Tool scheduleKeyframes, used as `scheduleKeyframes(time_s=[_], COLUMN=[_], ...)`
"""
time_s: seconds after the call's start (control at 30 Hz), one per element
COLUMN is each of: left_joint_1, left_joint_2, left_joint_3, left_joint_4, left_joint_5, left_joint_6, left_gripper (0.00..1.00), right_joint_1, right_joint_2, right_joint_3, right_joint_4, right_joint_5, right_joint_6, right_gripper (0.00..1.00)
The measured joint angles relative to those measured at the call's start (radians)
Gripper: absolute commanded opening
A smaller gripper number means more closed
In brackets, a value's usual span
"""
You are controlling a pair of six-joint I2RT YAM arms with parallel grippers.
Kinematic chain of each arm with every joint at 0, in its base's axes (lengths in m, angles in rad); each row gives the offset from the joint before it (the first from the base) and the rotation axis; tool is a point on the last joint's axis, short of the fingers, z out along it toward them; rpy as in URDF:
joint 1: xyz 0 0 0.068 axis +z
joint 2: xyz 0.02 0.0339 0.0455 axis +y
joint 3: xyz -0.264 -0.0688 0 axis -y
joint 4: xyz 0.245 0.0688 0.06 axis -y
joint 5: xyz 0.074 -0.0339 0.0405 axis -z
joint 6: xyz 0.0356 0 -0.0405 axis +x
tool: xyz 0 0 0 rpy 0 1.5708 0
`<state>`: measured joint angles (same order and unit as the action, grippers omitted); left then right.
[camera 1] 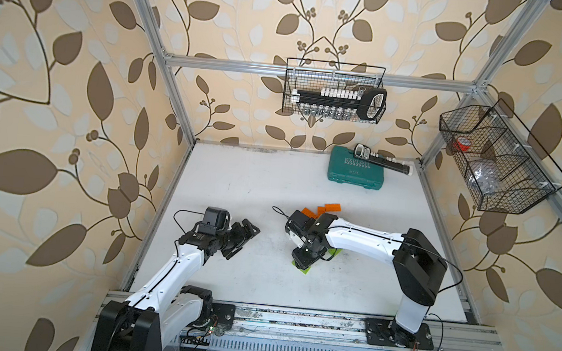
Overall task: Assemble a small pinwheel with lego
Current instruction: Adjust the lego brick at the center of the board.
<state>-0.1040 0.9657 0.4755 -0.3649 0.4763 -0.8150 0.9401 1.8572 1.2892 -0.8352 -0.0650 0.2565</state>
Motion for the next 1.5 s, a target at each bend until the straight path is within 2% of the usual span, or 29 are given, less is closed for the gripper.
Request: scheduleKeyframes(time_s=[0.53, 0.97, 1.1, 1.27, 1.5], left_joint_1=[0.047, 0.060, 0.060, 0.066, 0.065], left_joint_2=[-0.024, -0.037, -0.037, -0.037, -0.035], left_joint_3=[-0.008, -0.008, -0.008, -0.008, 0.018], left_joint_4=[-0.002, -0.017, -0.028, -0.037, -0.097], left_joint_5=[0.056, 0.066, 0.066, 0.060, 0.009], left_joint_6=[0.004, 0.016, 0.024, 0.028, 0.053], left_gripper=[0.95, 0.95, 0.96, 0.97, 0.97], right_joint_1=[0.042, 0.053, 0.053, 0.055, 0.058], right_joint_2=[0.119, 0.155, 0.161, 0.162, 0.162], right_joint_3=[0.084, 0.110, 0.117, 0.119, 0.123], right_joint_4=[-0.070, -0.080, -0.084, -0.091, -0.125], right_joint_5=[0.085, 0.103, 0.103, 0.110, 0.135], right_joint_6=[-0.058, -0.051, -0.034, 0.010, 0.161], right_gripper=[0.49, 0.40, 0.32, 0.28, 0.25])
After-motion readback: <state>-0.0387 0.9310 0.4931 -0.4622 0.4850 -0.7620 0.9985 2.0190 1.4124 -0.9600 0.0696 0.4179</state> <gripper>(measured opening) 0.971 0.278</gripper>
